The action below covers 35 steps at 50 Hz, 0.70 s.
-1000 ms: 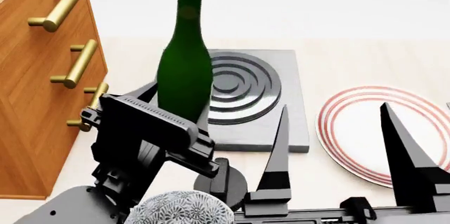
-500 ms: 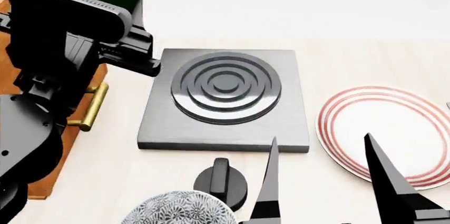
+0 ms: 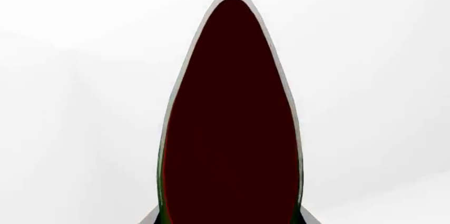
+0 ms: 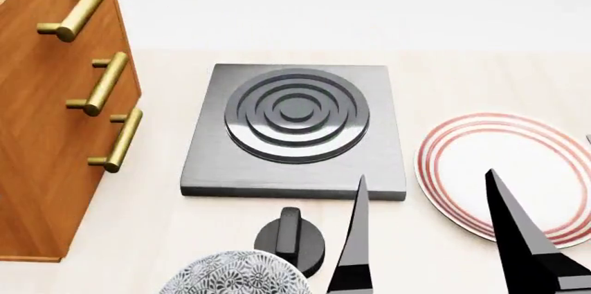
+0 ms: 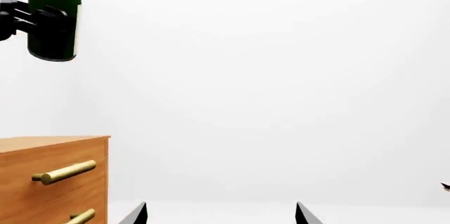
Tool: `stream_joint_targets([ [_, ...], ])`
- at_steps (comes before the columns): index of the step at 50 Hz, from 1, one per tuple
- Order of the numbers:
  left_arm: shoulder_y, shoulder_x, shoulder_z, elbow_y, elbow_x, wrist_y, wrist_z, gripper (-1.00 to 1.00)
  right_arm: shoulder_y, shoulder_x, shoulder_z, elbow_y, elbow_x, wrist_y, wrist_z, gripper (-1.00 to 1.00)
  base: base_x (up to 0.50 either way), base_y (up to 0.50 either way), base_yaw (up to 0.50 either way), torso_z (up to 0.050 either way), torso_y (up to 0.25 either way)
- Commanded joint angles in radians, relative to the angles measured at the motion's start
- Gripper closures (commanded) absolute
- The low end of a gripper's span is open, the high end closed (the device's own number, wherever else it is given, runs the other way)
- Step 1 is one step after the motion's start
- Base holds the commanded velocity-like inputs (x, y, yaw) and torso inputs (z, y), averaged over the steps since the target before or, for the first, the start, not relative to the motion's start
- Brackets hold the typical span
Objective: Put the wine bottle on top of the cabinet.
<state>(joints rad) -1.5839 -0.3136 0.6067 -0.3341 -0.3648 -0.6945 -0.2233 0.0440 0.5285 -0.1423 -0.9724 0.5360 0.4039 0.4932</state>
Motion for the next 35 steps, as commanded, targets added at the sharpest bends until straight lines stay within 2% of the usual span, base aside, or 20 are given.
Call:
stream_joint_targets([
  [1,-0.259,0.047,-0.042,-0.331,0.016,0.064,0.055,1.00,0.005,0.011,0.000,-0.021,0.017,0.003,0.012,-1.00,0.00,0.00,0.00,0.000,0.000],
  [2,-0.281,0.048,-0.010,-0.362,0.047,0.076,0.066,1.00,0.005,0.012,-0.002,-0.018,0.017,0.001,0.010,-1.00,0.00,0.00,0.00,0.000,0.000],
  [12,-0.428,0.068,-0.011,-0.704,0.089,0.166,0.094,1.00,-0.003,0.027,0.025,-0.019,0.042,-0.013,0.020,-1.00,0.00,0.00,0.00,0.000,0.000],
  [17,-0.442,0.050,-0.005,-0.741,0.101,0.144,0.084,1.00,-0.002,0.030,0.019,-0.018,0.038,-0.013,0.024,-1.00,0.00,0.00,0.00,0.000,0.002],
  [22,-0.400,0.018,-0.017,-0.664,0.085,0.080,0.067,1.00,0.000,0.030,0.005,-0.016,0.033,-0.016,0.023,-1.00,0.00,0.00,0.00,0.000,0.000],
  [35,-0.277,-0.038,-0.163,-0.476,-0.053,-0.035,0.001,1.00,0.004,0.034,-0.004,-0.004,0.034,-0.024,0.026,-1.00,0.00,0.00,0.00,0.000,0.001],
])
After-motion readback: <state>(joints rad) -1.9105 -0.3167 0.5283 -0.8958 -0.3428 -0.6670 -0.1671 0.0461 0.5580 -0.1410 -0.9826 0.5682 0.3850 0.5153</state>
